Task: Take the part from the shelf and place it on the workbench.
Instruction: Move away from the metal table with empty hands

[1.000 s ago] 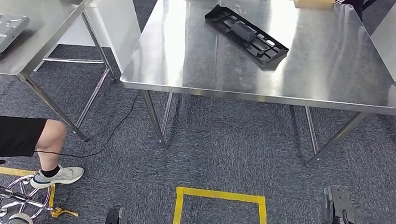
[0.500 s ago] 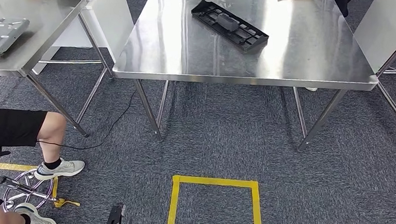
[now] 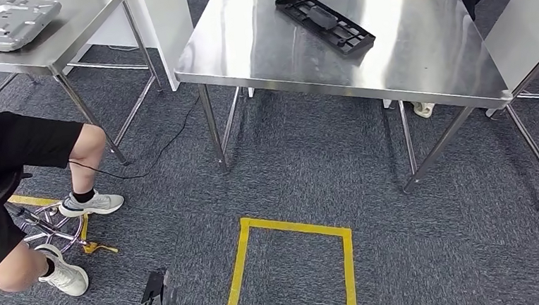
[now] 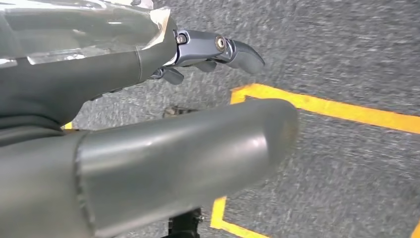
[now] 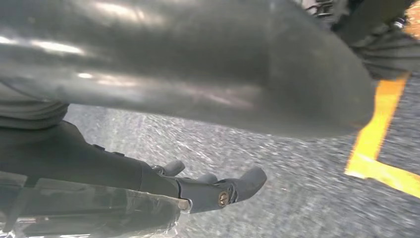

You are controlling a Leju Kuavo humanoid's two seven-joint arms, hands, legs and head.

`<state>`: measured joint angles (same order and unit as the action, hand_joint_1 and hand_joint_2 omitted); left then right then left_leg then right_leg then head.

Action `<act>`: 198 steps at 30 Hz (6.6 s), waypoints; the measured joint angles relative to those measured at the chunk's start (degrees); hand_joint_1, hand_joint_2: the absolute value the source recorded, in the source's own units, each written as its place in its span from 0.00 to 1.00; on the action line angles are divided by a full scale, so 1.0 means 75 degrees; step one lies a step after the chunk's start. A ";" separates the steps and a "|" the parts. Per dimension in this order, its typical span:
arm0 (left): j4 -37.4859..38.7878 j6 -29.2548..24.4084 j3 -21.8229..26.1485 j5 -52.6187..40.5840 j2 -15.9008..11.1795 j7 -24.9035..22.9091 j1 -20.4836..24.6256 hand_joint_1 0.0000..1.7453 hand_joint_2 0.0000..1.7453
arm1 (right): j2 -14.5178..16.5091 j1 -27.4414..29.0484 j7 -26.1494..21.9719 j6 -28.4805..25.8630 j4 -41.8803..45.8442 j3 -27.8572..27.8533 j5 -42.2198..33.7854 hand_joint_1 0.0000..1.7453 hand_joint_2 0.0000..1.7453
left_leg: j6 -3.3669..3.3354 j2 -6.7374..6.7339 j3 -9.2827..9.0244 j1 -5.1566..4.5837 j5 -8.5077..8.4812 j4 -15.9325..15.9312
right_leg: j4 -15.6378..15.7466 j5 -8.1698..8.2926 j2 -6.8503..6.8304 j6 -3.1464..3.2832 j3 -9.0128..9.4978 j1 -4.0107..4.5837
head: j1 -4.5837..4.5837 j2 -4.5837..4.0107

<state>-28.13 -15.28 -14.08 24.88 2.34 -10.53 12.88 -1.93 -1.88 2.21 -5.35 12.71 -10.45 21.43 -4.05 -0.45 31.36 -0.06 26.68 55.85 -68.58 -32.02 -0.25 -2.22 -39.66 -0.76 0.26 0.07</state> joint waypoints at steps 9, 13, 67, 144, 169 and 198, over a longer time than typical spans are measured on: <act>-0.0009 0.0102 -0.0019 -0.0288 0.0135 -0.0211 0.0019 0.00 0.00 | 0.0001 -0.0003 0.0262 0.0002 -0.0058 0.0000 -0.0108 0.00 0.00 | 0.0249 -0.0052 0.0924 -0.0036 -0.0930 0.0111 | 0.1995 -0.0070 0.0030 -0.0128 0.2313 0.0065 | -0.0009 0.0000; 0.0008 0.0097 -0.0018 -0.0326 0.0133 -0.0239 -0.0008 0.00 0.00 | 0.0045 0.0048 0.0297 -0.0023 -0.0140 0.0000 -0.0060 0.00 0.00 | 0.0427 -0.0007 0.1107 0.0034 -0.0317 0.0550 | 0.1950 0.0244 -0.0025 0.0154 0.1979 -0.0074 | -0.0064 0.0000; -0.0146 -0.0131 0.0061 -0.0965 0.0345 -0.0230 -0.0013 0.00 0.00 | -0.0001 0.0036 0.0364 -0.0386 -0.0153 0.0117 0.0299 0.00 1.00 | 0.0201 0.0611 0.0531 0.0111 -0.0348 0.0308 | 0.0502 -0.0231 0.0257 -0.0204 0.1147 -0.0051 | -0.0079 0.0000; -0.0329 -0.0236 0.0432 -0.1149 0.0321 -0.0114 -0.0376 0.00 0.00 | 0.0027 0.0080 0.0390 -0.0216 -0.0162 0.0166 0.0500 0.00 1.00 | 0.0508 0.0075 0.1496 0.0083 0.0587 0.2391 | 0.1507 0.0393 -0.0465 0.0265 0.1381 0.0013 | -0.0203 0.0000; -0.0431 -0.0288 0.0460 -0.1430 0.0277 -0.0050 -0.0312 0.00 0.00 | 0.0052 0.0134 0.0397 -0.0241 -0.0193 0.0165 0.0455 0.00 1.00 | 0.0244 0.0635 0.0553 -0.0008 -0.0088 0.0526 | 0.0838 0.0136 0.0242 -0.0011 0.1035 -0.0026 | -0.0149 0.0000; -0.0185 -0.0545 0.0896 -0.2201 -0.0024 0.0615 0.0039 0.00 0.00 | -0.0072 0.0242 0.0533 -0.0315 -0.0235 0.0131 0.0640 0.00 1.00 | 0.0483 0.0152 0.1267 0.0012 0.0745 0.2041 | 0.1384 0.0473 -0.0189 0.0205 0.1207 -0.0039 | -0.0230 0.0000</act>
<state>-29.52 -19.37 -7.36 8.37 2.16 -5.92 13.17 -2.48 -0.06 6.21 -7.72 10.95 -9.46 26.23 -0.43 0.69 40.86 0.03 32.27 71.16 -58.20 -28.47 -1.66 -0.69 -30.61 -1.06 -1.46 0.07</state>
